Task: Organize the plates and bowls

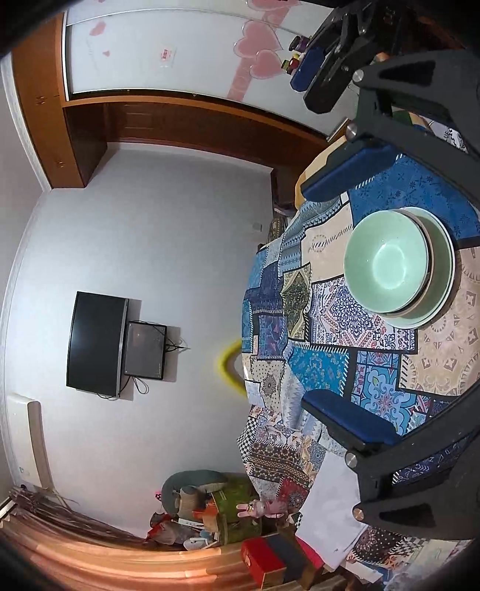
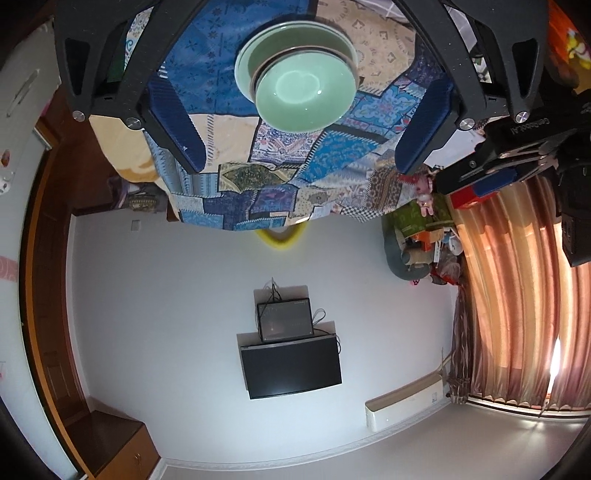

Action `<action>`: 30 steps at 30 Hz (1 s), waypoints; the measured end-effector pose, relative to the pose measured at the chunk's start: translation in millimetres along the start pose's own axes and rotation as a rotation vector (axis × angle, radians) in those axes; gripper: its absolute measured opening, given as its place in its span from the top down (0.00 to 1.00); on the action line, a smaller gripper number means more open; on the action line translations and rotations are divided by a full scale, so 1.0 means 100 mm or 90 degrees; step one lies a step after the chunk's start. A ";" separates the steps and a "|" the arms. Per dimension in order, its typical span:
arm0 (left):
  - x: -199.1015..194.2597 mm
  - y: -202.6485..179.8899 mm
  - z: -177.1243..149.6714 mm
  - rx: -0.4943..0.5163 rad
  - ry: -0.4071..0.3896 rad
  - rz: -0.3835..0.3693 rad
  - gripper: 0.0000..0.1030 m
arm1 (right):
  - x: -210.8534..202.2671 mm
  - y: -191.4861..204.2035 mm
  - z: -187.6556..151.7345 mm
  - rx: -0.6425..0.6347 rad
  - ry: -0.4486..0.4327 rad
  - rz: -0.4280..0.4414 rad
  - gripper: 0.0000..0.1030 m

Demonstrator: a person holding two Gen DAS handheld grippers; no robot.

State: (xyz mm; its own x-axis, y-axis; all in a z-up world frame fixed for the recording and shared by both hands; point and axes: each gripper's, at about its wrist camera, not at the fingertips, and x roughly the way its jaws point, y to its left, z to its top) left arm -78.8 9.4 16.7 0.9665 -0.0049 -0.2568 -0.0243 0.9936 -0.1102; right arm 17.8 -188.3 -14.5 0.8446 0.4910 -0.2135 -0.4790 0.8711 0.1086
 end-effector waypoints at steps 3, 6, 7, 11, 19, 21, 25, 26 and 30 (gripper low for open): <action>0.00 -0.01 0.00 0.004 -0.003 0.001 0.00 | 0.00 0.01 0.00 0.002 0.001 0.002 0.01; 0.00 -0.01 -0.01 0.007 -0.003 -0.002 0.00 | 0.01 0.01 -0.01 0.001 0.002 0.002 0.01; 0.00 -0.02 -0.02 0.007 -0.004 -0.002 0.00 | 0.00 0.01 -0.01 0.001 0.002 0.002 0.01; 0.00 -0.02 -0.03 0.009 -0.004 -0.002 0.00 | -0.02 0.01 -0.03 0.000 0.002 0.001 0.01; -0.01 -0.03 -0.04 0.009 -0.002 -0.005 0.00 | -0.02 0.01 -0.06 -0.001 0.005 -0.001 0.01; -0.01 -0.04 -0.04 0.009 -0.001 -0.005 0.00 | -0.02 0.02 -0.07 -0.002 0.004 -0.003 0.01; 0.00 -0.04 -0.04 0.009 0.001 -0.006 0.00 | -0.03 0.03 -0.06 -0.001 0.005 -0.003 0.00; 0.00 -0.03 -0.04 0.009 0.002 -0.007 0.00 | -0.04 0.03 -0.06 -0.002 0.005 -0.004 0.00; -0.01 -0.03 -0.04 0.010 0.002 -0.009 0.00 | -0.04 0.03 -0.06 -0.002 0.005 -0.004 0.00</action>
State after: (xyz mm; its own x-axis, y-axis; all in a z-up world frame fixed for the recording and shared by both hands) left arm -80.6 5.5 13.1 0.9660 -0.0191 -0.2580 -0.0067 0.9951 -0.0990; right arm 11.3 -187.6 -19.1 0.8458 0.4849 -0.2226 -0.4738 0.8744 0.1042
